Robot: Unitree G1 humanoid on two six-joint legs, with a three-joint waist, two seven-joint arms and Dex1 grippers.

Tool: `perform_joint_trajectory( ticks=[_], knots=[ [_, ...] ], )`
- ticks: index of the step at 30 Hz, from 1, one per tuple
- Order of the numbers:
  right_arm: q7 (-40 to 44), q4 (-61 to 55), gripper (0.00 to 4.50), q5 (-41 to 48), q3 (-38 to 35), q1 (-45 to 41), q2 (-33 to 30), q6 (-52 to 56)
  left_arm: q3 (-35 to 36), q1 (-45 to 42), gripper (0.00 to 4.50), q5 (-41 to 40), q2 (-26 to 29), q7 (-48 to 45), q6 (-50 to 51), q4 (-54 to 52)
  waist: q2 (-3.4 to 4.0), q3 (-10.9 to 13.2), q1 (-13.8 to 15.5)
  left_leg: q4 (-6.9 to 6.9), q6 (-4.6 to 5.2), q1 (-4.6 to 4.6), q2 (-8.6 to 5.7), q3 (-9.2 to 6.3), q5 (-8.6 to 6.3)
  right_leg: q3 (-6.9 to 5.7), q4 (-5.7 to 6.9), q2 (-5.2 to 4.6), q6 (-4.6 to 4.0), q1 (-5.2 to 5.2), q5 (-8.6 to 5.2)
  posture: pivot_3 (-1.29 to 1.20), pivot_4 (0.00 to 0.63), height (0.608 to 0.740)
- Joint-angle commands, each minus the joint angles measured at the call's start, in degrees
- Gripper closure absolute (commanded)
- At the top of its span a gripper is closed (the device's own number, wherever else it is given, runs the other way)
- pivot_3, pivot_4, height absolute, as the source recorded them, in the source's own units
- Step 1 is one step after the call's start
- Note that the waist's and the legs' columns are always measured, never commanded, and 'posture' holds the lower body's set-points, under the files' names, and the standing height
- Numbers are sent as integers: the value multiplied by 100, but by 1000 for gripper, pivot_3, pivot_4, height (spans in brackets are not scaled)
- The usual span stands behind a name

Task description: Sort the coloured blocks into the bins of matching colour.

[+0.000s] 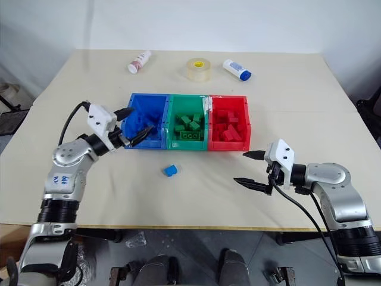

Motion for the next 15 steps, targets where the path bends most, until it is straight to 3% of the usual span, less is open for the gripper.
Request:
perform_joint_trajectory(
  ticks=[1,8,15],
  knots=[
    [54,-47,0,38,-69,-91,16,-115,285,573,32,-726,455,-1003,171,-730,0,0,-19,-1,0,0,0,1,0,1,0,0,0,0,0,0,150,740],
    [199,24,0,41,-35,-138,2,-122,707,2212,32,-937,1562,-2474,-101,-795,2,1,-47,-6,-1,5,2,3,-2,5,2,0,-4,-3,-2,0,150,740],
    [271,160,0,-16,53,-329,89,-144,421,2057,32,-846,1352,-2271,-2,-1006,2,0,49,1,2,1,2,1,-3,5,2,-2,-4,-2,-2,0,150,740]
  ],
)
